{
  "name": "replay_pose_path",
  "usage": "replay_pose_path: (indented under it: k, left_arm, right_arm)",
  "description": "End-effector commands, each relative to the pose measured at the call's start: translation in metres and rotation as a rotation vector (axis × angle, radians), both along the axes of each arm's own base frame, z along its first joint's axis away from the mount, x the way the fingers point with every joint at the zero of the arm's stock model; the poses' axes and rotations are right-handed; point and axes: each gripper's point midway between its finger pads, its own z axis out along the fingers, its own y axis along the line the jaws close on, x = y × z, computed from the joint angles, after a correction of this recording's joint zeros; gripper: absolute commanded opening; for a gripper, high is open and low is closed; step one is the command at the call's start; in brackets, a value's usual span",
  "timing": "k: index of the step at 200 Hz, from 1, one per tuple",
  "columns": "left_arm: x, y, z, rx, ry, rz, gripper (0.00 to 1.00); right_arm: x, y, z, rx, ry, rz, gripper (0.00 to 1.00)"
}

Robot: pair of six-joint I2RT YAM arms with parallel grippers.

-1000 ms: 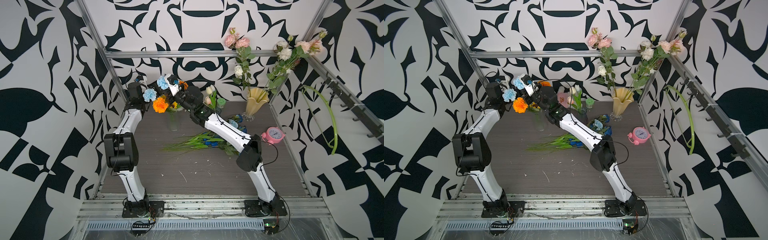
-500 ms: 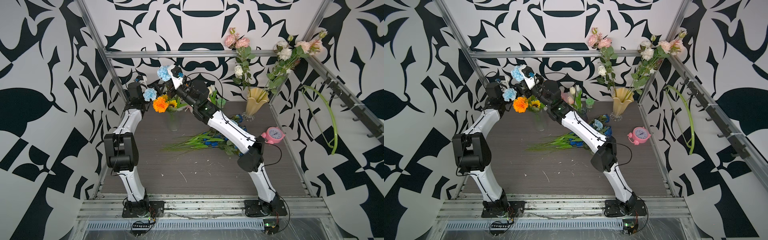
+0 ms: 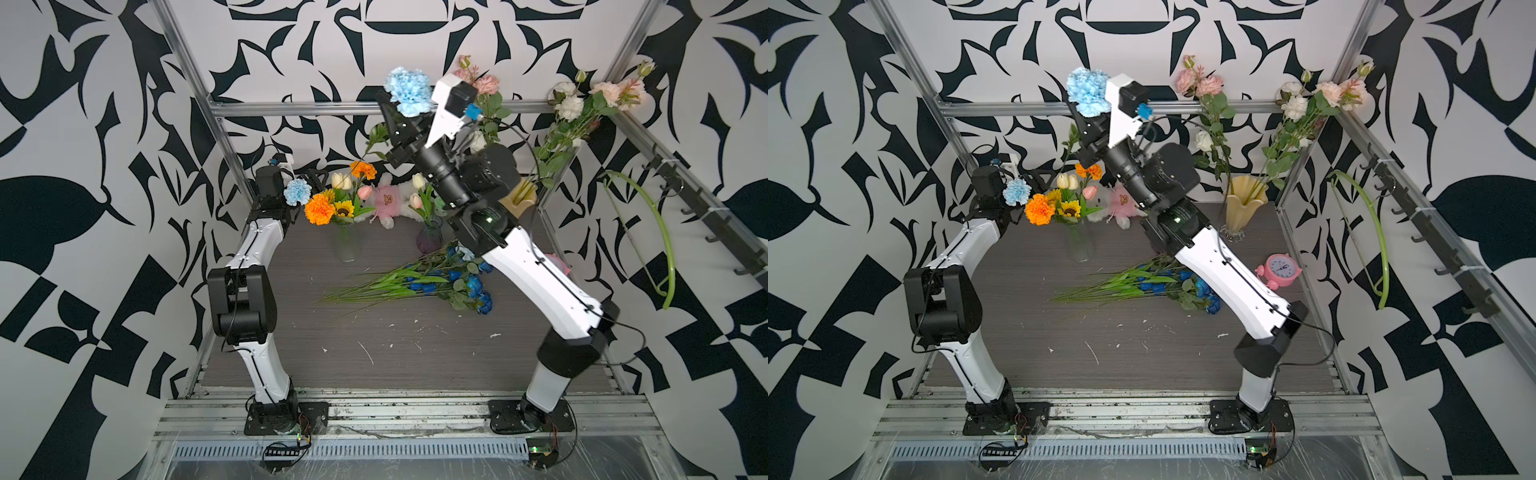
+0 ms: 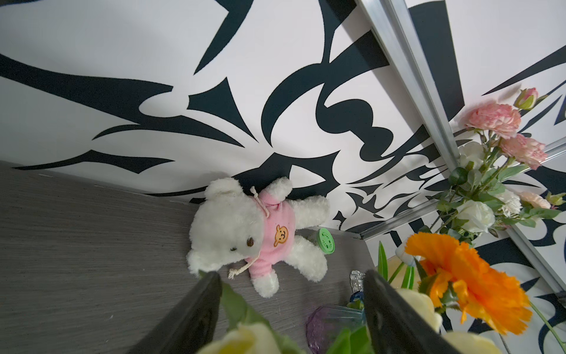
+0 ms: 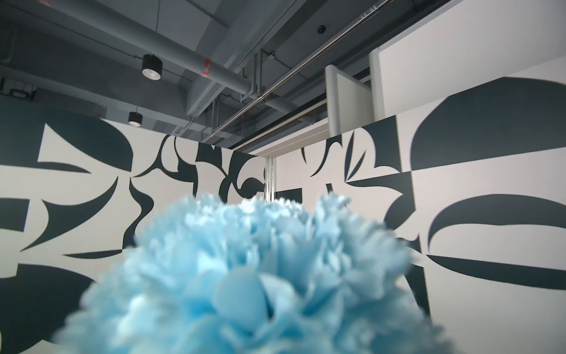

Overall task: Pick out blue flowers from the vase
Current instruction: Pick up the flower from the vase, then place the flower at the center of the board.

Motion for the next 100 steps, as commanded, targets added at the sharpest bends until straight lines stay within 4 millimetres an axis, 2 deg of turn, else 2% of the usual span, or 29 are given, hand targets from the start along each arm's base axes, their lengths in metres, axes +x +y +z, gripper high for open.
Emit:
replay_pose_path:
  k: [1,20,42,68,79,100]
  left_arm:
    - [-0.014,0.003,0.019,0.023,-0.033,-0.009,0.76]
    - [-0.019,0.004,0.021,0.033,-0.036,-0.010,0.76]
    - [-0.023,0.003,0.023,0.044,-0.036,-0.015,0.76]
    - [-0.027,0.003,0.026,0.050,-0.037,-0.017,0.76]
    - [-0.029,0.002,0.027,0.049,-0.037,-0.021,0.76]
    - [-0.033,0.003,0.029,0.053,-0.039,-0.015,0.76]
  right_arm:
    - [-0.012,-0.083,0.014,0.274,0.094,-0.020,0.00]
    - [0.005,-0.132,-0.019,0.392,0.267,-0.032,0.00]
    - [0.042,-0.168,-0.082,0.496,0.516,-0.033,0.00]
    - [0.091,-0.188,-0.184,0.640,0.799,-0.014,0.00]
    - [0.107,-0.189,-0.224,0.693,0.887,-0.002,0.00]
    - [0.131,-0.183,-0.277,0.737,0.995,0.004,0.00]
